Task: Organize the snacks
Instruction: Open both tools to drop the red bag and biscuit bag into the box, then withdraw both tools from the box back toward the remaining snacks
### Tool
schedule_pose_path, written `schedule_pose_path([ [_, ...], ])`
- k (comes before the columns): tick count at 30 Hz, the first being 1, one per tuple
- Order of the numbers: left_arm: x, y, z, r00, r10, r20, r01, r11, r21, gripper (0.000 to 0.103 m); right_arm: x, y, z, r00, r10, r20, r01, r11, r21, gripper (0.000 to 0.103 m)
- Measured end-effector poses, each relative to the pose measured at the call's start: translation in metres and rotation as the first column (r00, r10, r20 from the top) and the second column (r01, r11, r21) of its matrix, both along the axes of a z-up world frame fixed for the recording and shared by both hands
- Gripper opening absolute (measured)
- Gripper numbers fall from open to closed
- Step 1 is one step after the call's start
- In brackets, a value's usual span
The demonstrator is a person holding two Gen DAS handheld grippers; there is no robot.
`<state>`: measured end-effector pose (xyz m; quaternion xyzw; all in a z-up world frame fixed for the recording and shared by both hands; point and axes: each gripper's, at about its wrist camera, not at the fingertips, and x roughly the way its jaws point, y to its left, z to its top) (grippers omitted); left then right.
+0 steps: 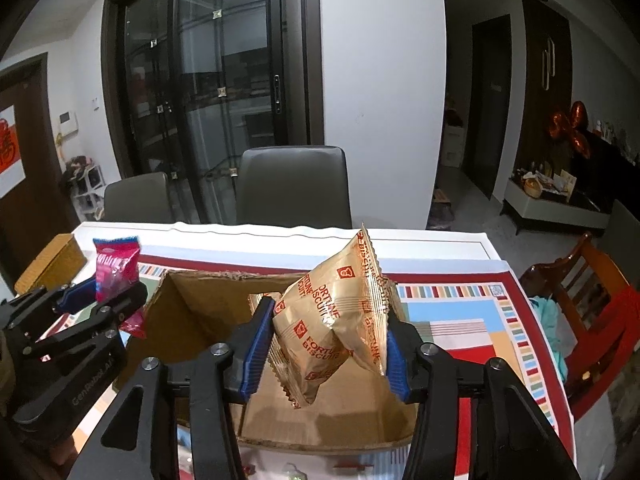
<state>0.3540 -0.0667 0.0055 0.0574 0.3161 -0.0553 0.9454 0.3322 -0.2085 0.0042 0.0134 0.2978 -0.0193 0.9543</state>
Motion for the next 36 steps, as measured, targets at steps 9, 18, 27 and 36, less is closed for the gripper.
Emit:
schedule_pose_path([
  [9,-0.007,0.004,0.009,0.999,0.029,0.032,-0.029,1.000,0.011,0.077,-0.004,-0.005,0.003,1.000,-0.023,0.004,0.023,1.000,-0.015,0.077],
  [18,-0.018,0.006,0.010,1.000,0.020,0.016,-0.020,1.000,0.002,0.080,-0.017,-0.010,0.010,0.998,-0.056,0.027,0.057,0.998,-0.033,0.079],
  [27,-0.035,0.005,0.016,1.000,0.022,0.021,-0.022,1.000,-0.003,0.080,-0.037,-0.021,0.016,0.995,-0.086,0.040,0.088,0.995,-0.049,0.079],
  [36,-0.061,0.003,0.019,0.999,0.013,0.039,-0.014,1.000,0.017,0.080,-0.058,-0.026,0.015,0.994,-0.106,0.029,0.107,0.994,-0.038,0.079],
])
